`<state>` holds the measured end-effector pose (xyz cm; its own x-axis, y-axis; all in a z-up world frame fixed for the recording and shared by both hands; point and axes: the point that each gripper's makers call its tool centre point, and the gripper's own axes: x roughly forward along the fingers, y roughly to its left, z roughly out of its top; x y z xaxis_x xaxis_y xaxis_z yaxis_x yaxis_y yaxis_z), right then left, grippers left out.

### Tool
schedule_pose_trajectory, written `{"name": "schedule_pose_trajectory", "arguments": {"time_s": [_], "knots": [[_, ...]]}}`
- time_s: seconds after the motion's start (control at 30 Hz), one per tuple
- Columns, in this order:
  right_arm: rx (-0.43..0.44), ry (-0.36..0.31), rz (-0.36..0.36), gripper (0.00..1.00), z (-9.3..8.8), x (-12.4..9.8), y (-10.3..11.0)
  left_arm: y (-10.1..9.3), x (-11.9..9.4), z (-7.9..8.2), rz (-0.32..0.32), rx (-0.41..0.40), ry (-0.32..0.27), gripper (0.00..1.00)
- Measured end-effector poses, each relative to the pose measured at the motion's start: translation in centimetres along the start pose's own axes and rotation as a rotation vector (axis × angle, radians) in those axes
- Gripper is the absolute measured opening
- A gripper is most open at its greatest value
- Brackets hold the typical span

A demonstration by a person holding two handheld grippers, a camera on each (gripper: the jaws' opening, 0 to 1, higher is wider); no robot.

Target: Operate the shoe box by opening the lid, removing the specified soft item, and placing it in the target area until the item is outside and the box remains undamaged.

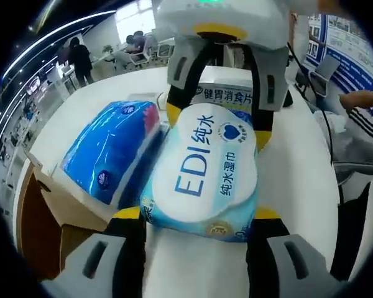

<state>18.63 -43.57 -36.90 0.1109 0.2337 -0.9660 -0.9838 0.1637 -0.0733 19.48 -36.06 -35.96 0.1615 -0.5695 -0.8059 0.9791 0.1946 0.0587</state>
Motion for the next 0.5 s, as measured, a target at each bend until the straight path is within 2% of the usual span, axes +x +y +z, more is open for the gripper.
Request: {"name": "schedule_pose_trajectory", "arguments": {"time_s": [0.27, 0.5], "knots": [[0.005, -0.019, -0.009, 0.67, 0.44, 0.39, -0.28, 0.4, -0.15, -0.26, -0.005, -0.004, 0.004, 0.67], [0.03, -0.035, -0.009, 0.68, 0.75, 0.51, -0.28, 0.71, -0.67, -0.46, 0.021, 0.039, 0.028, 0.66]]}}
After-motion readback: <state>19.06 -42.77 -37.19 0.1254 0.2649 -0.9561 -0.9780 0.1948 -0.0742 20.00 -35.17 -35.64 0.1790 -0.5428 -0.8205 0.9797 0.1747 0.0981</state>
